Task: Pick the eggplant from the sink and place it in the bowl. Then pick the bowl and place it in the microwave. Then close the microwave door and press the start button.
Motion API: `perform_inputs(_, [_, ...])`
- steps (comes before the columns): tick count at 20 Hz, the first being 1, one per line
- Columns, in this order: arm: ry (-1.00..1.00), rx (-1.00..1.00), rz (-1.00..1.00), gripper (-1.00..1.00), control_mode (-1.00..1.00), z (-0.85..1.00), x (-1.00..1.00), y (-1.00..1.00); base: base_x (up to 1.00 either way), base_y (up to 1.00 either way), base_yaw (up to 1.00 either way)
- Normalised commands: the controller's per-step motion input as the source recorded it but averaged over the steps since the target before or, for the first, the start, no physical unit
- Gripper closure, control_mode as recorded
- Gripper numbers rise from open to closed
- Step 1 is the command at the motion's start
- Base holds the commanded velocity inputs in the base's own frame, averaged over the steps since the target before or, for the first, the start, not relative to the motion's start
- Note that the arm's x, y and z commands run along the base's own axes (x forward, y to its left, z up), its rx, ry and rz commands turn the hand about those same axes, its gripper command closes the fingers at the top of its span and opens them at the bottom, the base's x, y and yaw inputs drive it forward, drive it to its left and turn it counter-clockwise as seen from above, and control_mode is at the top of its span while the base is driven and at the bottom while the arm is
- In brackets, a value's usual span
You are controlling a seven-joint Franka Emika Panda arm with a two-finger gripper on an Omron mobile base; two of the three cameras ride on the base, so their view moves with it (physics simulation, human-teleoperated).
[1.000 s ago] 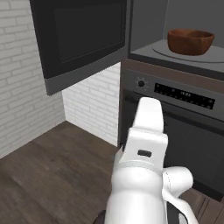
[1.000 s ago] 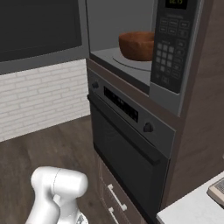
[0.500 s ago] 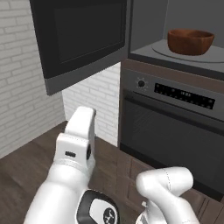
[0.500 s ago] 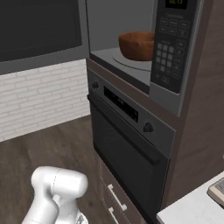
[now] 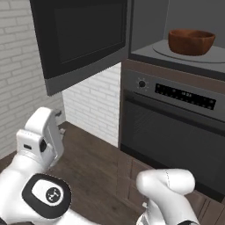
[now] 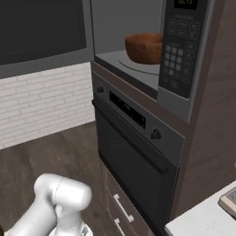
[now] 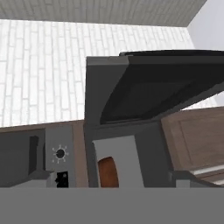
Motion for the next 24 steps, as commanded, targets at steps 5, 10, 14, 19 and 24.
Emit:
perform_inputs(5, [0.0,0.0,-0.16,-1.0,-1.0,-0.32,0.78,0.87,0.0,0.0,0.0])
perform_inputs(10, [0.0,0.0,-0.11,-1.0,-1.0,-0.51,0.68,0.65,0.0,0.0,0.0])
perform_inputs(14, [0.0,0.0,-0.1,-1.0,-1.0,-0.35,0.83,0.67,0.0,0.0,0.0])
perform_inputs(19, [0.0,0.0,-0.14,-1.0,-1.0,-0.06,0.89,0.53,0.0,0.0,0.0])
perform_inputs(24, [-0.04,0.0,-0.05,-1.0,-1.0,0.0,0.52,0.07,0.0,0.0,0.0])
